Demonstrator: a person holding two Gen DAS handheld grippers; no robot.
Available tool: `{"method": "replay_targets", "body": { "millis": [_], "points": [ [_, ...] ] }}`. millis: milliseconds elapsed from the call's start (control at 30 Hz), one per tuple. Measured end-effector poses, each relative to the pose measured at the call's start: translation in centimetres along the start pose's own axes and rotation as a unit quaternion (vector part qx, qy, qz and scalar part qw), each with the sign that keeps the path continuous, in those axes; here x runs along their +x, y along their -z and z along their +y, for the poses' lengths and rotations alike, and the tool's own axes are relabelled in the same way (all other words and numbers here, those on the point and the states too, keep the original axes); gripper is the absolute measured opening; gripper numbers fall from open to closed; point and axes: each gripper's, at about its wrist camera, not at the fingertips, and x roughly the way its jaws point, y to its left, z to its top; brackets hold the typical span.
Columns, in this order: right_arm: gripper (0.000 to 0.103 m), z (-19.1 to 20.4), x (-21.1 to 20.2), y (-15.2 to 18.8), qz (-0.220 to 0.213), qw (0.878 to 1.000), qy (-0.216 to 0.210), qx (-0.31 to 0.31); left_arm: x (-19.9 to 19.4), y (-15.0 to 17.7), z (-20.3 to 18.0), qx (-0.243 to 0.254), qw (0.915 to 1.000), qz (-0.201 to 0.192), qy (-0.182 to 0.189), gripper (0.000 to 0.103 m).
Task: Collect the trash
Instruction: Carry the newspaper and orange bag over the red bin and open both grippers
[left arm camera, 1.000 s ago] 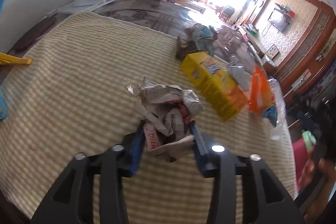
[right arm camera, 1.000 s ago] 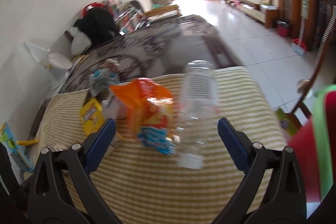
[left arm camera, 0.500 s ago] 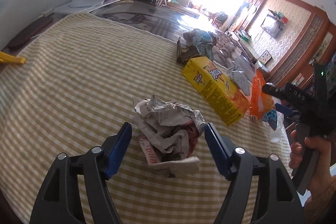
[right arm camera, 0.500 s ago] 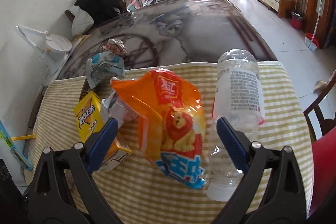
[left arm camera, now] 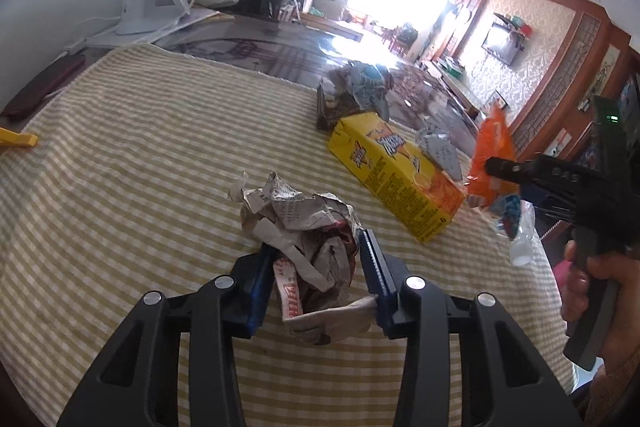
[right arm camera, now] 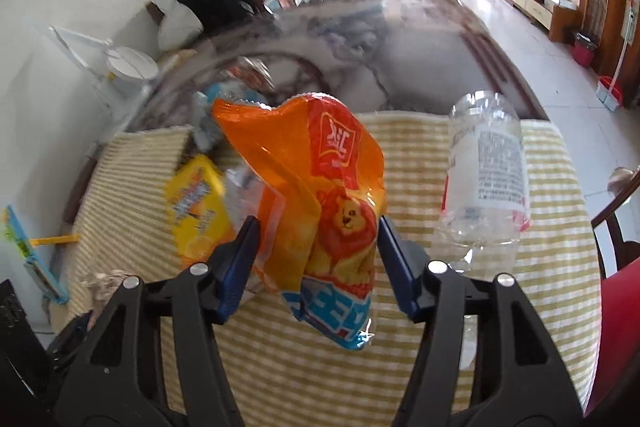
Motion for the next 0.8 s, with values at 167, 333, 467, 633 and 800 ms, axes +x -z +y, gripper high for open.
{"method": "replay_targets", "body": {
  "millis": [167, 333, 467, 633, 800],
  "points": [
    [0.058, 0.6, -3.6, 0.6, -0.037, 0.999, -0.017, -0.008, -0.9, 0.1, -0.8, 0.028, 0.9994, -0.015, -0.014, 0.039],
    [0.058, -0.5, -6.7, 1.8, -0.062, 0.998, -0.005, 0.002, -1.9, 0.1, -2.0, 0.026, 0.9996, -0.015, -0.002, 0.039],
    [0.058, -1.1, -8.6, 2.6, -0.076, 0.997, 0.009, -0.008, -3.0, 0.0, -3.4, 0.026, 0.9995, -0.019, 0.005, 0.039],
    [0.058, -1.9, -11.4, 2.8, -0.110, 0.993, 0.030, -0.023, -3.5, 0.3, -5.6, 0.016, 0.9995, -0.007, 0.026, 0.039],
    [0.058, -3.4, -13.6, 2.9, -0.130, 0.991, 0.036, -0.023, -3.7, 1.1, -8.4, 0.029, 0.9987, 0.002, 0.043, 0.039]
  ]
}}
